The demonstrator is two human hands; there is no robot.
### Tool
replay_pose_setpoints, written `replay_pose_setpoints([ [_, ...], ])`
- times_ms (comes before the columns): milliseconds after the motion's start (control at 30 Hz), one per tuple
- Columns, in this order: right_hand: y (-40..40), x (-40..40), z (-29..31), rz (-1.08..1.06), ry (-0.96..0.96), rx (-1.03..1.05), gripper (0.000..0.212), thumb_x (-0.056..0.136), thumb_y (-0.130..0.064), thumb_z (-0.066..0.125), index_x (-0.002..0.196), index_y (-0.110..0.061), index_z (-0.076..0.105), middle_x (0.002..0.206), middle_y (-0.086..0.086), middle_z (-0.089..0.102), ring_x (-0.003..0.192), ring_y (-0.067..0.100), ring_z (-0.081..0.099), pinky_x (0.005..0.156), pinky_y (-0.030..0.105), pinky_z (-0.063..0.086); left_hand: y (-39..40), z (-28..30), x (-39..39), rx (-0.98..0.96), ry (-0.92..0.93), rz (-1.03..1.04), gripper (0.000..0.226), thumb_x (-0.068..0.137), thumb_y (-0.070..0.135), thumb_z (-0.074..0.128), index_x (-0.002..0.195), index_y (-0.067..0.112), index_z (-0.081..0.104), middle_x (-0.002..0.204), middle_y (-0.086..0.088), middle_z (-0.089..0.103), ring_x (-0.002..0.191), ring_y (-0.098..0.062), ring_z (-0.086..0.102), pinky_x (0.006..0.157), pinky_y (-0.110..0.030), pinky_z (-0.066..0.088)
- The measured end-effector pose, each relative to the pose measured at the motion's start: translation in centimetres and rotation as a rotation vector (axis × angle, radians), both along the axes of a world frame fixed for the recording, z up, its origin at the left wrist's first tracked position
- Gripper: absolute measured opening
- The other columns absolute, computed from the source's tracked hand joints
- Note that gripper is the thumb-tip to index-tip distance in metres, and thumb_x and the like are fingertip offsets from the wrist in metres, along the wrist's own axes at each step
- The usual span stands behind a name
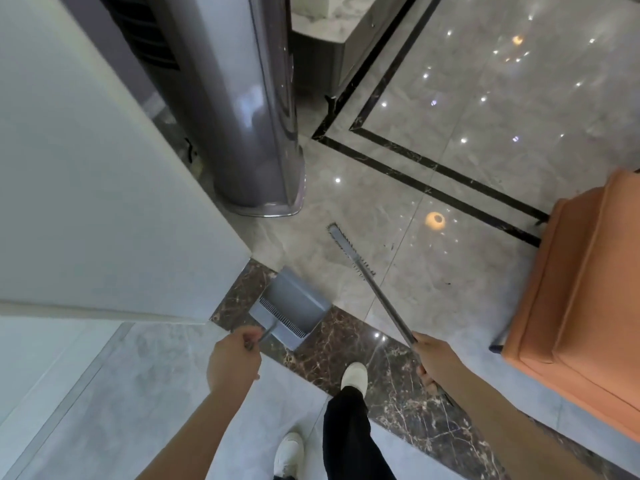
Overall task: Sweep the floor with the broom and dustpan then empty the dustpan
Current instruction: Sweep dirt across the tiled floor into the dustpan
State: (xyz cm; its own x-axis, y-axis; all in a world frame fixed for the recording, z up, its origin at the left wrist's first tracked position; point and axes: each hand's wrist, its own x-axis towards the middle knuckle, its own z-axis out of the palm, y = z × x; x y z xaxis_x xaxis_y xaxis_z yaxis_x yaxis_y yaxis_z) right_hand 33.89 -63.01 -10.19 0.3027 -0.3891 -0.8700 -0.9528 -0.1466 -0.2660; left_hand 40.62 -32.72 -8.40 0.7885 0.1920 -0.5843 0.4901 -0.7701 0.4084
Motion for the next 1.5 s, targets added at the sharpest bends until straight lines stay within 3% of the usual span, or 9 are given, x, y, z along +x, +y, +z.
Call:
replay_pose_setpoints([
  [167,-5.1,4.4,-0.9,-0.113,-0.009,0.025,0.016,0.1,-0.019,0.04,0.102,-0.03,0.051,0.034,0.002,0.048,0.03,0.017,0.037,0.04,0.026,0.04,-5.7,-0.5,5.2,0.025,0.002,-0.02,0.024,0.091,0.009,0.051,0.097,0.026,0.066,0.09,0.002,0.067,0.062,-0.025,0.069,0.065,-0.04,0.06],
  [300,-7.8,8.8,-2.2,-0.013,-0.01,-0.037,0.033,0.101,-0.015,0.038,0.076,-0.035,0.046,0.048,-0.001,0.047,0.036,0.013,0.037,0.031,0.02,0.032,-9.0,-1.7,9.1,0.034,-0.005,-0.061,0.027,0.089,0.009,0.052,0.105,0.024,0.068,0.101,-0.001,0.071,0.077,-0.028,0.07,0.072,-0.038,0.059],
  [433,-8.3,12.2,-2.8,0.094,-0.025,-0.069,0.038,0.099,-0.012,0.034,0.132,-0.025,0.049,0.056,0.001,0.044,0.04,0.014,0.036,0.033,0.022,0.031,-9.9,-2.5,12.1,0.081,-0.009,-0.033,0.03,0.088,0.008,0.051,0.106,0.026,0.067,0.1,0.001,0.072,0.079,-0.024,0.07,0.068,-0.032,0.057],
  [567,-7.9,15.8,-4.8,0.303,0.066,-0.07,0.054,0.097,-0.004,0.03,0.147,-0.023,0.031,0.061,0.004,0.047,0.039,0.015,0.037,0.033,0.024,0.032,-9.2,-3.0,13.4,0.155,0.0,-0.033,0.027,0.088,0.01,0.054,0.106,0.026,0.066,0.096,0.001,0.071,0.077,-0.022,0.068,0.066,-0.03,0.054],
  [733,-6.7,16.7,-4.8,0.427,0.175,0.058,0.053,0.097,-0.008,0.026,0.148,-0.025,0.029,0.052,0.004,0.043,0.033,0.012,0.035,0.033,0.021,0.03,-9.3,-3.1,13.5,0.169,-0.001,-0.047,0.027,0.087,0.008,0.052,0.102,0.025,0.066,0.094,0.0,0.07,0.074,-0.02,0.061,0.062,-0.027,0.047],
  [833,-6.8,16.8,-3.7,0.314,0.262,0.139,0.047,0.099,-0.016,0.025,0.142,-0.031,0.036,0.054,0.002,0.035,0.035,0.008,0.025,0.034,0.017,0.022,-9.6,-2.9,13.9,0.177,0.018,-0.068,0.024,0.089,0.01,0.05,0.102,0.025,0.065,0.096,-0.001,0.069,0.079,-0.022,0.062,0.061,-0.026,0.045],
  [1000,-8.2,17.0,-0.5,0.147,0.324,0.2,0.024,0.101,-0.019,0.034,0.091,-0.017,0.055,0.044,0.0,0.039,0.029,0.007,0.023,0.031,0.014,0.018,-9.3,-2.6,13.9,0.174,0.044,-0.089,0.023,0.092,0.012,0.048,0.104,0.025,0.063,0.096,-0.002,0.07,0.081,-0.021,0.064,0.062,-0.026,0.047],
  [1200,-7.6,18.5,-1.2,0.254,0.182,0.076,0.045,0.1,-0.017,0.028,0.139,-0.034,0.042,0.052,0.003,0.038,0.036,0.009,0.024,0.036,0.017,0.02,-9.3,-2.7,14.1,0.187,0.015,-0.095,0.029,0.092,0.011,0.048,0.112,0.026,0.063,0.104,-0.001,0.069,0.092,-0.023,0.066,0.063,-0.026,0.043],
  [1500,-4.1,16.5,-1.6,0.33,0.303,0.331,0.052,0.098,-0.008,0.026,0.144,-0.031,0.034,0.059,0.002,0.041,0.035,0.005,0.025,0.031,0.015,0.023,-9.2,-3.1,13.9,0.189,-0.02,-0.093,0.031,0.09,0.008,0.048,0.112,0.024,0.063,0.107,0.0,0.069,0.092,-0.022,0.065,0.064,-0.027,0.043],
])
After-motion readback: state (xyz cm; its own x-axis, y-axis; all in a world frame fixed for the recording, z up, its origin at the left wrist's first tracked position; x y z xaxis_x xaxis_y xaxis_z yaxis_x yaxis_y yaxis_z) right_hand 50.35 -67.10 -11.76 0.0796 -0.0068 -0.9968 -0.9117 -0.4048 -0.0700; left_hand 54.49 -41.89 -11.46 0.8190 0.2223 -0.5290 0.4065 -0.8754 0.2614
